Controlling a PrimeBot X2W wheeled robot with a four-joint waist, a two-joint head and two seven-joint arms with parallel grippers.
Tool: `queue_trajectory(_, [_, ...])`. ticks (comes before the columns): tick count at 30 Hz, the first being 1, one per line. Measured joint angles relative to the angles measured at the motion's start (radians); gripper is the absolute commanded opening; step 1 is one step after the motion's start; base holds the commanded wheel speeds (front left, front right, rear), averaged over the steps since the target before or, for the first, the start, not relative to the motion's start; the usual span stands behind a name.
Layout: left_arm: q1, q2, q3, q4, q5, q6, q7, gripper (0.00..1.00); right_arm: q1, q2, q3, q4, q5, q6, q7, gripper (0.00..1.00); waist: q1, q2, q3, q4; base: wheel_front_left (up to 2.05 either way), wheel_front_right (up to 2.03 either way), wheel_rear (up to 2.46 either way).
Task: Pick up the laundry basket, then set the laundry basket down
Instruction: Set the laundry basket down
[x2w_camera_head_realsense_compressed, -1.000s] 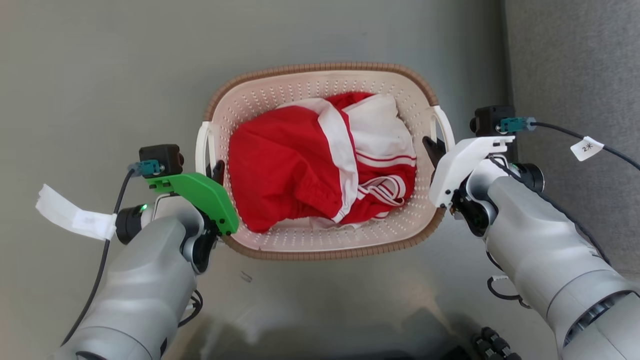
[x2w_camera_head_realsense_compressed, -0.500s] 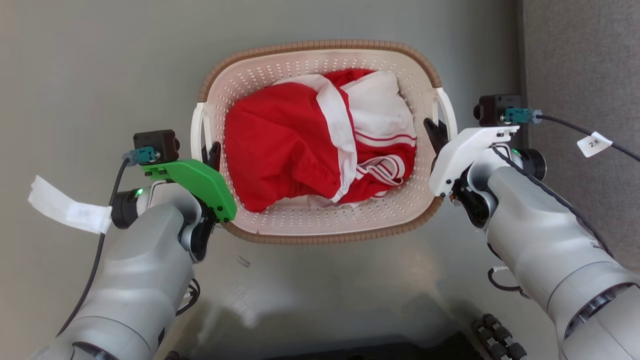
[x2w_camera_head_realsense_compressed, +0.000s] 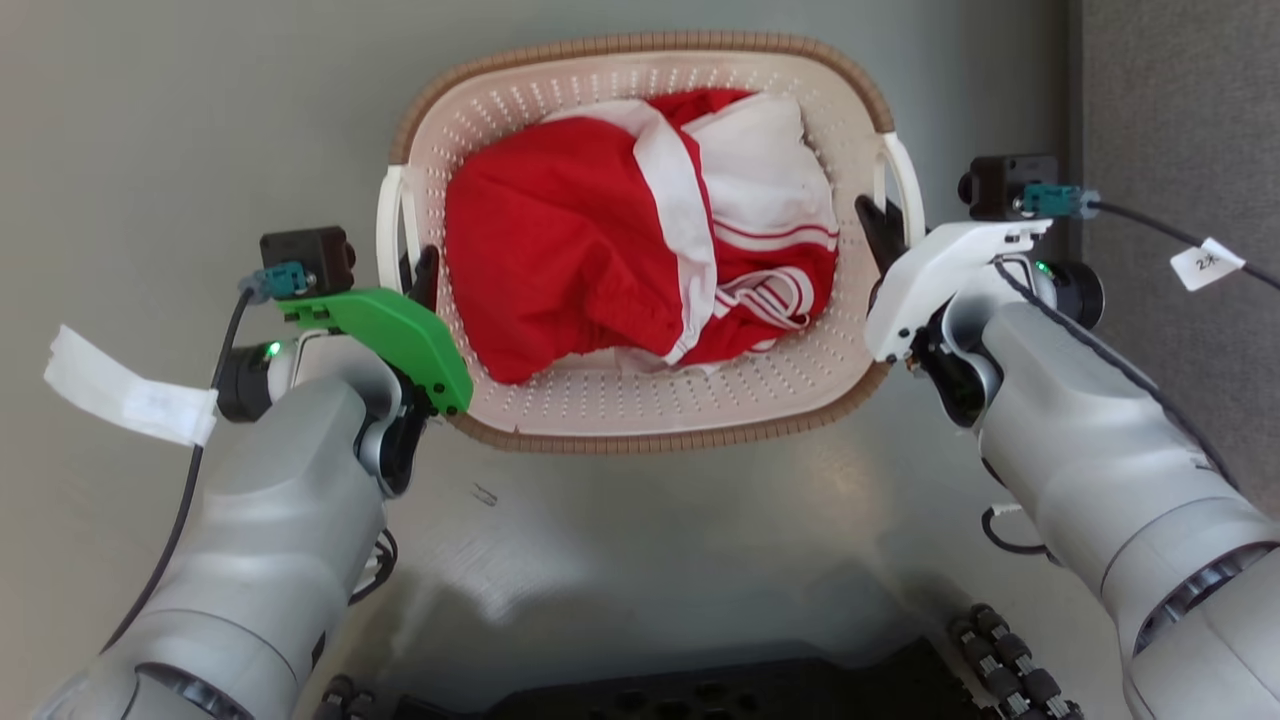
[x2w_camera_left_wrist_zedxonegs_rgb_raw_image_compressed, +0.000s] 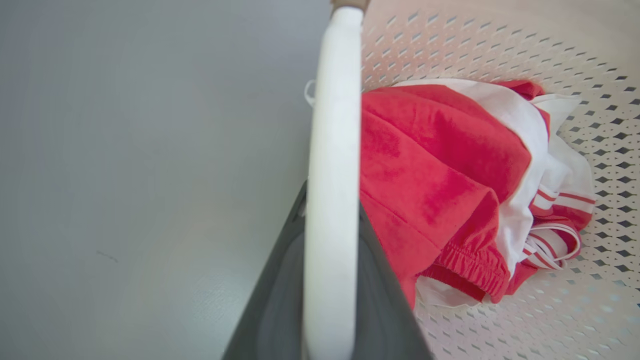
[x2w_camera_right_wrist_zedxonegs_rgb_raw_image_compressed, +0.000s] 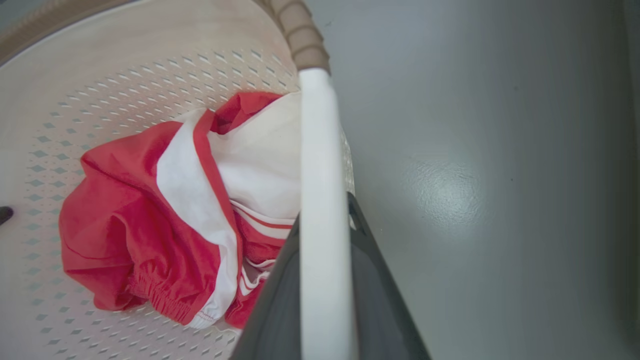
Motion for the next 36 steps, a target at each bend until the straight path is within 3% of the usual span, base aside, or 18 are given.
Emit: queue_trajectory(36, [-0.036, 0.001, 0.073, -0.05, 0.104, 0.03, -0.003, 0.0, -0.031, -0.028, -0.03, -0.048, -0.032, 0.0, -0.032, 0.0, 0.0, 0.0, 0.068, 0.017, 0.0, 0.0, 0.0])
